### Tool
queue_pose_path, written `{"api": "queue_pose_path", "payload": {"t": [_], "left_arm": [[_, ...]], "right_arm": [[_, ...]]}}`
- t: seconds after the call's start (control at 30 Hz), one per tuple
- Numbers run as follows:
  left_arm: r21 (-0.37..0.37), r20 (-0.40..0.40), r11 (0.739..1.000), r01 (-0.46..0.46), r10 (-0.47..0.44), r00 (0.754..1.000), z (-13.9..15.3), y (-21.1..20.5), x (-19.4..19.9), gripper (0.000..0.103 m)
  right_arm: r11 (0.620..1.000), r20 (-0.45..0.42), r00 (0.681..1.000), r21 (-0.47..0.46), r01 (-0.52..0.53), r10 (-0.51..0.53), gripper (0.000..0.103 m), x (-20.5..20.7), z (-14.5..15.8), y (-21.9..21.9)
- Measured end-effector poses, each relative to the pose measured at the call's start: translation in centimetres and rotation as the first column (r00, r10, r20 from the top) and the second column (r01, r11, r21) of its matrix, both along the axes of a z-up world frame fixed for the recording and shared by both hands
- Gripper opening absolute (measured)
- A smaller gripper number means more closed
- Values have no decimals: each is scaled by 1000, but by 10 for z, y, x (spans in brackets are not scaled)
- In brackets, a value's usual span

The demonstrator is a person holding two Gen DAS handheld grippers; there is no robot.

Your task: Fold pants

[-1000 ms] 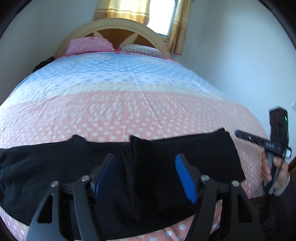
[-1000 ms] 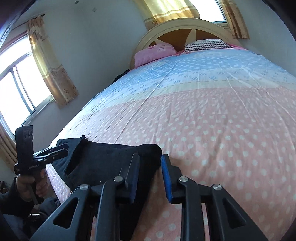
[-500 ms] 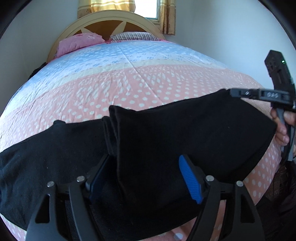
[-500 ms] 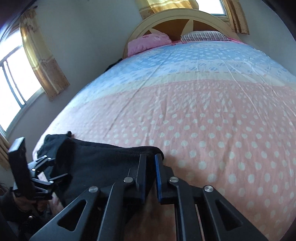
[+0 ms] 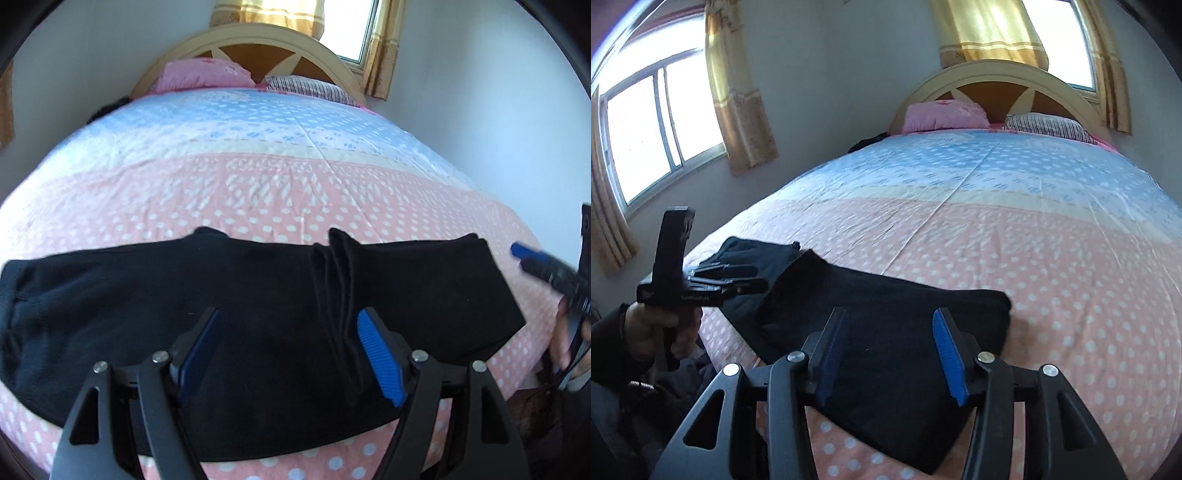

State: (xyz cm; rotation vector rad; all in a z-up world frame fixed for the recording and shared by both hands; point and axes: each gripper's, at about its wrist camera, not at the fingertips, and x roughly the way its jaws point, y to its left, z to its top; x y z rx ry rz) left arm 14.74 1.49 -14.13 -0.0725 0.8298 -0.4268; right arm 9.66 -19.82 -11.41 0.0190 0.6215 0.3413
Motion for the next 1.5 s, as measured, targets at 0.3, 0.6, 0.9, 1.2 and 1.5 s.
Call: {"api": "queue_pose_path", "payload": {"t": [0.3,0.6,0.9,1.2,1.5], "left_arm": [[-92,-94,994,58,-67,993,-14,-36,28,14],[-123,-133,992,25,-42,990,-12,-17,15,11],[-117,-91,993,-10,-1,996,-11,0,12,43],[70,78,971,-227,221,972,16,102,17,77],[137,40,841,-523,523,851,-18,268,22,77]], "right_arm": [[999,46,998,-4,49,-49,50,-6,-4,4],[991,-128,992,-128,-35,19,56,9,-42,31],[992,-44,997,-103,-71,67,56,-5,-25,42],[990,-18,994,-95,-105,104,56,-11,-22,55],[983,-13,989,-110,-146,146,56,-11,-26,78]]}}
